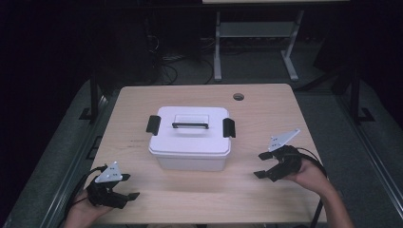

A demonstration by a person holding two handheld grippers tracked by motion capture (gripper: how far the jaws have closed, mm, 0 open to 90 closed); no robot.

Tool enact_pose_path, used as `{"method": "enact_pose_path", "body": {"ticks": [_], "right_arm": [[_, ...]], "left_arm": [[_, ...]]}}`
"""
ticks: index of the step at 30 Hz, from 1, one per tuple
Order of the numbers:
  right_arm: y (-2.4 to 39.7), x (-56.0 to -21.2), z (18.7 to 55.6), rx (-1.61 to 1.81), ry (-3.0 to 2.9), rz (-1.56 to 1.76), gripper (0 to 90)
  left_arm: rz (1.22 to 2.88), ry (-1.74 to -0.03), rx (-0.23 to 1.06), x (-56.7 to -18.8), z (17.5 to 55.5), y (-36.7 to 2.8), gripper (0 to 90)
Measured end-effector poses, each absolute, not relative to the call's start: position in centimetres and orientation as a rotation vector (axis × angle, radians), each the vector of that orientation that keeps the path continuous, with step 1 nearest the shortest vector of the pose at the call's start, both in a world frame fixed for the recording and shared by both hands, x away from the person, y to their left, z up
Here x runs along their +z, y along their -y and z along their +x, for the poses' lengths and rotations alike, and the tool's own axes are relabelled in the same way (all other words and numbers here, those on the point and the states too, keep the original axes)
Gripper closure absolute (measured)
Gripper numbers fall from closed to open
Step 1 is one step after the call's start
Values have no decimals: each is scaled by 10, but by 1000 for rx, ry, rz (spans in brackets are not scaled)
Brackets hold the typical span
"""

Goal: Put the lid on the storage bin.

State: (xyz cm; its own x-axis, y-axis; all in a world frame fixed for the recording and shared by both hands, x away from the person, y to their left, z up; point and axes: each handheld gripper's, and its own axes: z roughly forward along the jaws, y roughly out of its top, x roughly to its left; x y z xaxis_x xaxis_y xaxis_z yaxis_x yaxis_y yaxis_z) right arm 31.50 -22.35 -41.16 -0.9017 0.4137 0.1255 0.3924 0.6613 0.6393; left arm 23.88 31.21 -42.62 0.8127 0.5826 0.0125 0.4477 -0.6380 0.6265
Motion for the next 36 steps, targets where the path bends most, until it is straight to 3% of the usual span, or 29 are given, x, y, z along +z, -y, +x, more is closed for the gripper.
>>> {"method": "enact_pose_path", "body": {"ticks": [36], "right_arm": [[234,-427,294,1091,-2824,691,263]], "left_arm": [[2367,-757,279,-428,240,-312,249]]}}
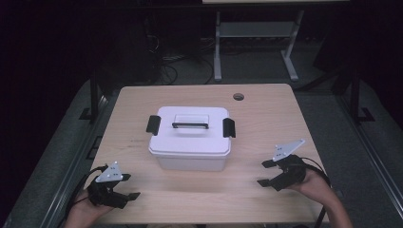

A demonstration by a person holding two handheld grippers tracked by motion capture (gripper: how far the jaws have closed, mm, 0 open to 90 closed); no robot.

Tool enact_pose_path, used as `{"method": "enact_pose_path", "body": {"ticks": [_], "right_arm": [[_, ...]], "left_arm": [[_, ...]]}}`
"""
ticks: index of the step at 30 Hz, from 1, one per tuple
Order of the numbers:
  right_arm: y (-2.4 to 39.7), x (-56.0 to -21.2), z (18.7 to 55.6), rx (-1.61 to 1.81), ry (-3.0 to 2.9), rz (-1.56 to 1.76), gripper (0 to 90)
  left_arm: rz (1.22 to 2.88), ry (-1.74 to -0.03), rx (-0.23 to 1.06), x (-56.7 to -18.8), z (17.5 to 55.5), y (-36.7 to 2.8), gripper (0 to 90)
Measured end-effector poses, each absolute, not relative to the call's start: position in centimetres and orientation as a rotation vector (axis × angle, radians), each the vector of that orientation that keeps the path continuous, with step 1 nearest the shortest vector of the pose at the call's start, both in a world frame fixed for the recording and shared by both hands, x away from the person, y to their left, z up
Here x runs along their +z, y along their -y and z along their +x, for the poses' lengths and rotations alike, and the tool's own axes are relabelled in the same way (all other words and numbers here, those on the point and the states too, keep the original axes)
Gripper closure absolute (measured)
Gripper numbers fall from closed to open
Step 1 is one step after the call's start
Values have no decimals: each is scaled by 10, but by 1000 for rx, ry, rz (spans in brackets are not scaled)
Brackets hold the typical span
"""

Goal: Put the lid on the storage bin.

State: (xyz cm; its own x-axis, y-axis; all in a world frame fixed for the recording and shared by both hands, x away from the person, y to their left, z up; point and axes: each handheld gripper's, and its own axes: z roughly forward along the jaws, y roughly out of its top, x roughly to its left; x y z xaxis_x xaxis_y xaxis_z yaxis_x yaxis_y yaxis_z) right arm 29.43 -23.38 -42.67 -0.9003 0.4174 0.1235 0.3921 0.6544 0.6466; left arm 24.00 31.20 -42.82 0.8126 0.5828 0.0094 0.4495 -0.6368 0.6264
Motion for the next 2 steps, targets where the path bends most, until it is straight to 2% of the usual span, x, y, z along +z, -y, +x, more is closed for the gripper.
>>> {"method": "enact_pose_path", "body": {"ticks": [2], "right_arm": [[234,-425,293,1097,-2820,687,263]], "left_arm": [[2365,-759,279,-428,240,-312,249]]}}
